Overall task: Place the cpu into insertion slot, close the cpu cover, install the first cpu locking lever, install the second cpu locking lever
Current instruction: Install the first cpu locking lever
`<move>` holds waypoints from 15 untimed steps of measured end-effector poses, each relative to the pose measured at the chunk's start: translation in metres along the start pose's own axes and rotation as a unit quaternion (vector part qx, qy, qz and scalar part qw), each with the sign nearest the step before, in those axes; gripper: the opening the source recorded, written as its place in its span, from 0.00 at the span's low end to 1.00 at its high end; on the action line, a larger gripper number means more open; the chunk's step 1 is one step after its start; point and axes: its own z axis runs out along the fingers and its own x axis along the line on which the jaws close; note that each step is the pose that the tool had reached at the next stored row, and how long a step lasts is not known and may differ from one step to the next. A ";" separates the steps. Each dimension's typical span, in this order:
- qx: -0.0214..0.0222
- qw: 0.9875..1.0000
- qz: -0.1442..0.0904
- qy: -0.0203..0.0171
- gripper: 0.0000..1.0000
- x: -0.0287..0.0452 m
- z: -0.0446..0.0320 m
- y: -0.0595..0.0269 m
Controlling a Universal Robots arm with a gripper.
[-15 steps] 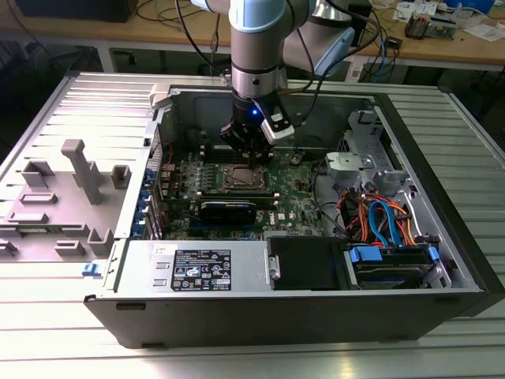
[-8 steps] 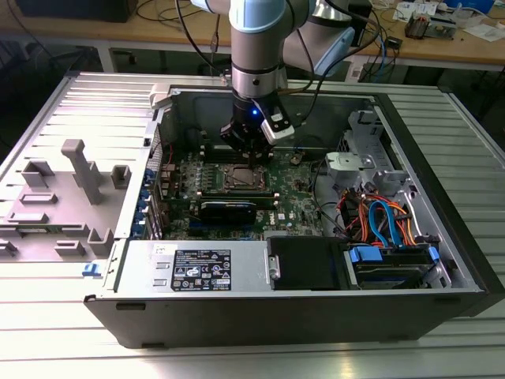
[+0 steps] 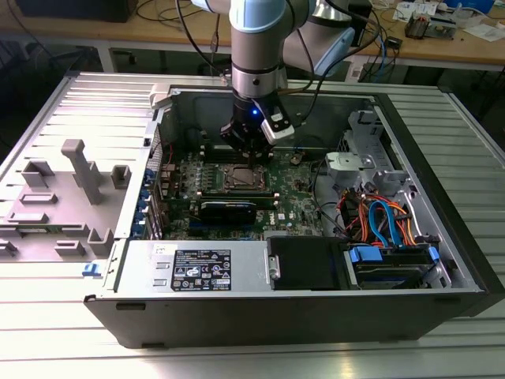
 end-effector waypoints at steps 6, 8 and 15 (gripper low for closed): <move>0.001 1.000 0.000 0.000 0.11 -0.0007 -0.0089 -0.0001; 0.001 1.000 0.000 0.000 0.11 -0.0021 -0.0091 -0.0002; 0.001 1.000 0.000 0.001 0.11 -0.0053 -0.0091 -0.0027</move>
